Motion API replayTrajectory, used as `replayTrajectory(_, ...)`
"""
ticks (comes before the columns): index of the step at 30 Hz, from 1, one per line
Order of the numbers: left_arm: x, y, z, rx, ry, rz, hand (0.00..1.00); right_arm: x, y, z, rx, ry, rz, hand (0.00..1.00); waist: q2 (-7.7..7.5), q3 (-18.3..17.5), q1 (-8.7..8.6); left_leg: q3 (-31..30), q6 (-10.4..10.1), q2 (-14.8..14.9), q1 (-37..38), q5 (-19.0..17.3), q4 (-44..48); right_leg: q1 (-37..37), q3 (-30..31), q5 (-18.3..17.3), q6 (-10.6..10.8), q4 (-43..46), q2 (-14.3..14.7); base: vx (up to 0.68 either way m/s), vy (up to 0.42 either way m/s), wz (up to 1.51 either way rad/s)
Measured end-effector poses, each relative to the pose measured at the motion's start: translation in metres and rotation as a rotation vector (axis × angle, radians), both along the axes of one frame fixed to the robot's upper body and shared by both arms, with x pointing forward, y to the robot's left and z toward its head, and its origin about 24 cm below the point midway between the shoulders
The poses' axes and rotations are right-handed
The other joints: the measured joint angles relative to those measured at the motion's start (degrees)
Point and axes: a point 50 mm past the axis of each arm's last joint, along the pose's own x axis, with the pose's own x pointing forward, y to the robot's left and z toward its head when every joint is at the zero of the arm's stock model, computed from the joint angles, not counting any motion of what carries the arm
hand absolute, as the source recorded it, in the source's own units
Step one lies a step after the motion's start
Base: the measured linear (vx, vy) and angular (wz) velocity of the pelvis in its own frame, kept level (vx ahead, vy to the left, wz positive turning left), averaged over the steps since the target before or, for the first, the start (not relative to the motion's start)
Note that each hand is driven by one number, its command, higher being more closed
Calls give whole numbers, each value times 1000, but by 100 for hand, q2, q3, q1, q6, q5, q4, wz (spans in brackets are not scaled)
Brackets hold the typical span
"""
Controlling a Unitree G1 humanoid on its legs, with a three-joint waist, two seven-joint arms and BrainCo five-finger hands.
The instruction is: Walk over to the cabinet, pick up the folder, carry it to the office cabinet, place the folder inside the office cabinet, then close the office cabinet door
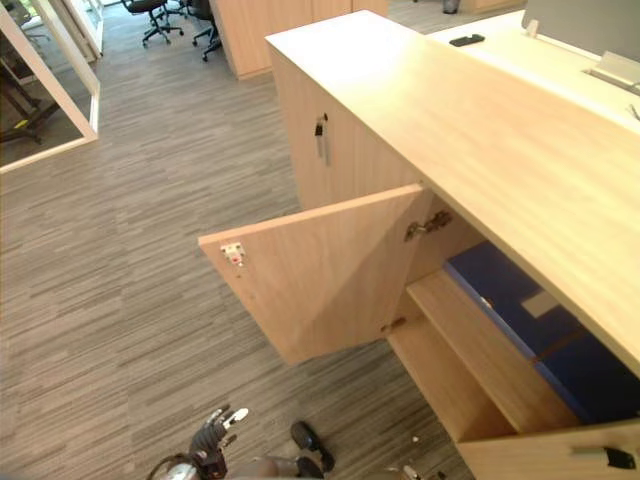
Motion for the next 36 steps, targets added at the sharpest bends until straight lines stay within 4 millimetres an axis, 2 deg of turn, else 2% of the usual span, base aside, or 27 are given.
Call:
replayTrajectory(8, 61, 39, 33, 205, -127, -45, 0, -3, 0, 0, 6, -2, 1, 0, 13, -58, -115, 295, -17, 188, 11, 89, -31, -156, 299, 37, -26, -52, 136, -52, -43, -21)
replayTrajectory(11, 84, 56, 44, 269, -127, -34, 0, -6, -1, 0, 7, 0, -20, 0, 8, -59, -250, 429, -53, 252, 59, 78, -31, -161, 452, 84, -83, -156, 214, -45, -46, -27)
replayTrajectory(12, 95, 64, 52, 294, -134, -34, 0, -7, -1, 0, 8, 3, -22, 0, 4, -54, -329, 467, -61, 285, 54, 83, -31, -167, 487, 127, -105, -227, 267, -45, -58, -24)
replayTrajectory(14, 119, 77, 71, 339, -170, -33, 0, -12, -2, -1, 9, 13, -25, 0, -15, -43, -365, 632, -72, 348, 55, 87, -30, -227, 648, 186, -152, -315, 332, -48, -57, -35)
replayTrajectory(18, 149, 75, 96, 398, -236, -63, 0, -21, -3, -1, 8, 35, -31, 0, -24, -37, -527, 715, -97, 355, 55, 68, -30, -282, 748, 204, -182, -322, 330, -27, -40, -15)
replayTrajectory(20, 149, 81, 97, 456, -211, -66, 0, -26, -2, -1, 10, 46, -36, 0, -41, -25, -604, 750, -102, 357, 58, 59, -29, -293, 765, 215, -198, -335, 329, -22, -33, -10)
replayTrajectory(26, 147, 68, 93, 579, -192, -222, 0, -32, -2, -2, 9, 60, -41, 0, -101, 15, -444, 772, -99, 363, 64, 57, -27, -292, 778, 216, -203, -333, 315, -33, -35, -1)
replayTrajectory(32, 143, 43, 95, 755, -249, -474, 0, -36, -2, -2, 5, 71, -36, 0, -111, 25, -200, 665, -53, 328, -38, 22, 19, -337, 679, 214, -199, -259, 264, -44, -20, 11)
replayTrajectory(36, 130, 10, 101, 839, -373, -701, 0, -38, -5, -1, -3, 77, -36, 0, -113, 32, 10, 495, -2, 237, -133, -23, 91, -347, 546, 192, -208, -158, 156, -32, 14, 25)
